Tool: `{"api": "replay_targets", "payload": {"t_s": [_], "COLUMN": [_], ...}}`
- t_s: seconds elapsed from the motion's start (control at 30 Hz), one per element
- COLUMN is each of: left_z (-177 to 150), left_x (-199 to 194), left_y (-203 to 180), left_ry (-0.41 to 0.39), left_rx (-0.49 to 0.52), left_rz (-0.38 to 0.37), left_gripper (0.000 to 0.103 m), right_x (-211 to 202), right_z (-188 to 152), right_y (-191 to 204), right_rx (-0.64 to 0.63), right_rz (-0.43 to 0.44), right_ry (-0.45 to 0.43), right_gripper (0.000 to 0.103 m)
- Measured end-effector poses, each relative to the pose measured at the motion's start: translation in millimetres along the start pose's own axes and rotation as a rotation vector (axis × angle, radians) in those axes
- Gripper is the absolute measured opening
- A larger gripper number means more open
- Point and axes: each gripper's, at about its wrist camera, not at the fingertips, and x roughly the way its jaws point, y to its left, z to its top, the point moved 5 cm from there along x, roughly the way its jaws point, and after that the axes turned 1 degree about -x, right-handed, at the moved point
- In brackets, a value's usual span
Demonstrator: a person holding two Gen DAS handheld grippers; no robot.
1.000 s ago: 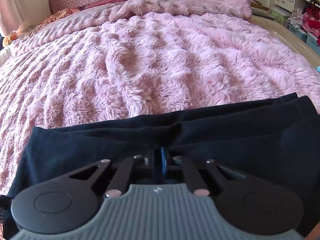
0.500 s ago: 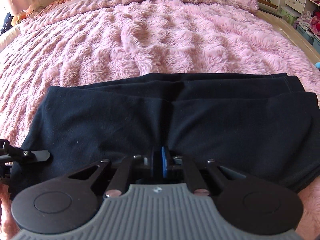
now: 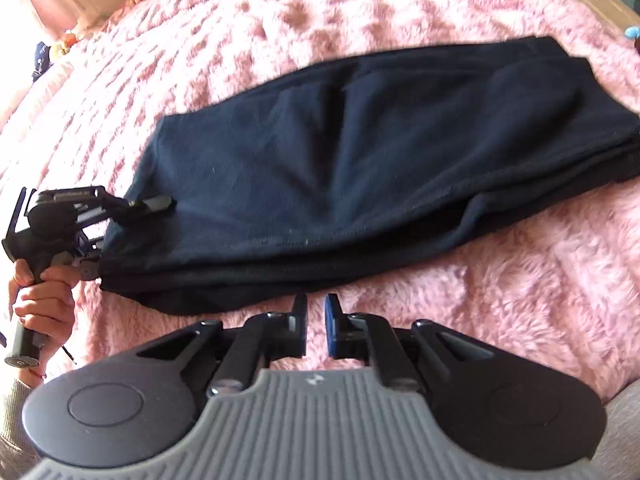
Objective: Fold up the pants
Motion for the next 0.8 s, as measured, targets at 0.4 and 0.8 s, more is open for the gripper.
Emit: {"api": "replay_targets", "payload": {"t_s": [0.4, 0.8], "left_z": [-22, -78], "left_x": [-7, 40], "left_y": [-107, -211], "left_ry": [-0.106, -0.235], "left_rx": [0.184, 0.368], "left_rz": [-0.018, 0.113], "left_gripper": [0.01, 0.01], "right_x": [57, -39], "right_z": [79, 101], "right_y": [-20, -118], "right_rx": [0.142, 0.288], "right_rz": [0.169, 0.286], "right_ry": [0.0, -0.323], "right_gripper": [0.009, 0.016]}}
